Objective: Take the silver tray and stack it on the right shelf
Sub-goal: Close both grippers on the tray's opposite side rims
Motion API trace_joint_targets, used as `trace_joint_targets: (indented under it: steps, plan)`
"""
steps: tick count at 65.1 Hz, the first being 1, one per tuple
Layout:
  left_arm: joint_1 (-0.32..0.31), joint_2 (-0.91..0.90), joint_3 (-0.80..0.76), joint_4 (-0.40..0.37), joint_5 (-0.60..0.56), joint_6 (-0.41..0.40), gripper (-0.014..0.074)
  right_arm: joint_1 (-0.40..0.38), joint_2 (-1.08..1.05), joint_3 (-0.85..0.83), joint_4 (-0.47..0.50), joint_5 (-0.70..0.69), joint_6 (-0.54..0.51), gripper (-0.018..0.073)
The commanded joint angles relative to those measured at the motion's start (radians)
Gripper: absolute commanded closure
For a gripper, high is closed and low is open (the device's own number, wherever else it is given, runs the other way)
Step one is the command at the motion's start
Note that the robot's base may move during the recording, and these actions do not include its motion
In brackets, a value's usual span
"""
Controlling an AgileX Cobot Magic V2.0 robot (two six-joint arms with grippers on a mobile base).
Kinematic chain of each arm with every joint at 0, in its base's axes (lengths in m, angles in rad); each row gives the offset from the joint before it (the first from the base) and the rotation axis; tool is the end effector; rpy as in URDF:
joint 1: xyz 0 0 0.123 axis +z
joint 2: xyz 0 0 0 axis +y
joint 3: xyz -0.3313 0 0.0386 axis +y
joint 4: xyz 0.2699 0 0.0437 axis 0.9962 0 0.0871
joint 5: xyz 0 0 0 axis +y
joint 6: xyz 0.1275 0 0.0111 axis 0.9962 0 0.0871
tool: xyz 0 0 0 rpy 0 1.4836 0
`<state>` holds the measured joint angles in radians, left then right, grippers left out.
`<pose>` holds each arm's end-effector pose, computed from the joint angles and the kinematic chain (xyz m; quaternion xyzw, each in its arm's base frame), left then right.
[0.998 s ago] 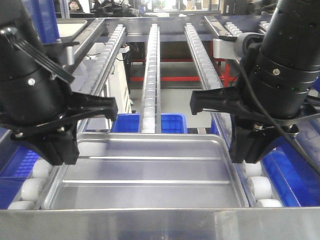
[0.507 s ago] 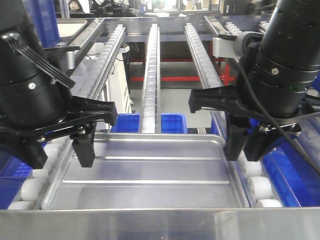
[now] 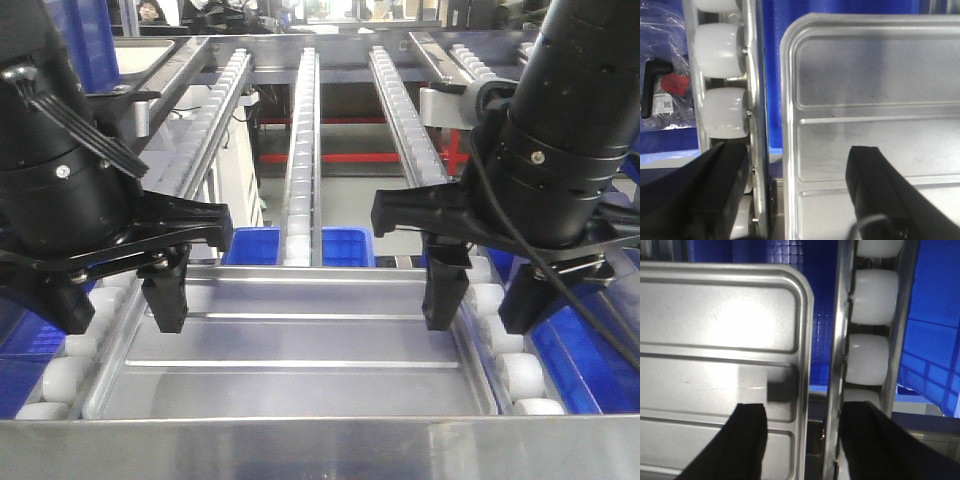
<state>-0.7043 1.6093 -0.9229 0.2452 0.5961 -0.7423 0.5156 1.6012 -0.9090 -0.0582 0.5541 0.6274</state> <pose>0.2673 -0.2042 0.1980 0.0681 0.9765 -0.0579 0.1960 0.2939 0.1620 0.1971 0.0336 0.9781 0.0937 0.1827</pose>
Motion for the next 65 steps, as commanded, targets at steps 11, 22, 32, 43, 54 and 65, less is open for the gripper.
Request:
trace_joint_targets:
  steps: [11, 22, 32, 43, 54, 65]
  plan:
    - [-0.008, -0.025, -0.030, 0.014, -0.021, -0.010, 0.0269, 0.000, -0.035, -0.022, -0.004, -0.040, -0.007, 0.0079]
    - [-0.008, 0.005, -0.030, 0.008, -0.021, -0.010, 0.0269, 0.000, -0.030, -0.022, -0.004, -0.064, -0.007, 0.0079]
    - [-0.008, 0.026, -0.030, 0.008, -0.021, -0.010, 0.0269, -0.003, 0.004, -0.022, -0.004, -0.080, -0.006, 0.0079]
    - [-0.008, 0.029, -0.030, 0.008, -0.021, -0.010, 0.0269, -0.003, 0.031, -0.022, -0.002, -0.076, -0.001, 0.0079]
    - [-0.008, 0.029, -0.030, 0.008, -0.021, -0.010, 0.0269, -0.003, 0.033, -0.022, 0.001, -0.075, -0.001, 0.0079]
    - [-0.008, 0.029, -0.030, 0.008, -0.021, -0.010, 0.0271, -0.003, 0.033, -0.022, 0.001, -0.075, -0.001, 0.0079]
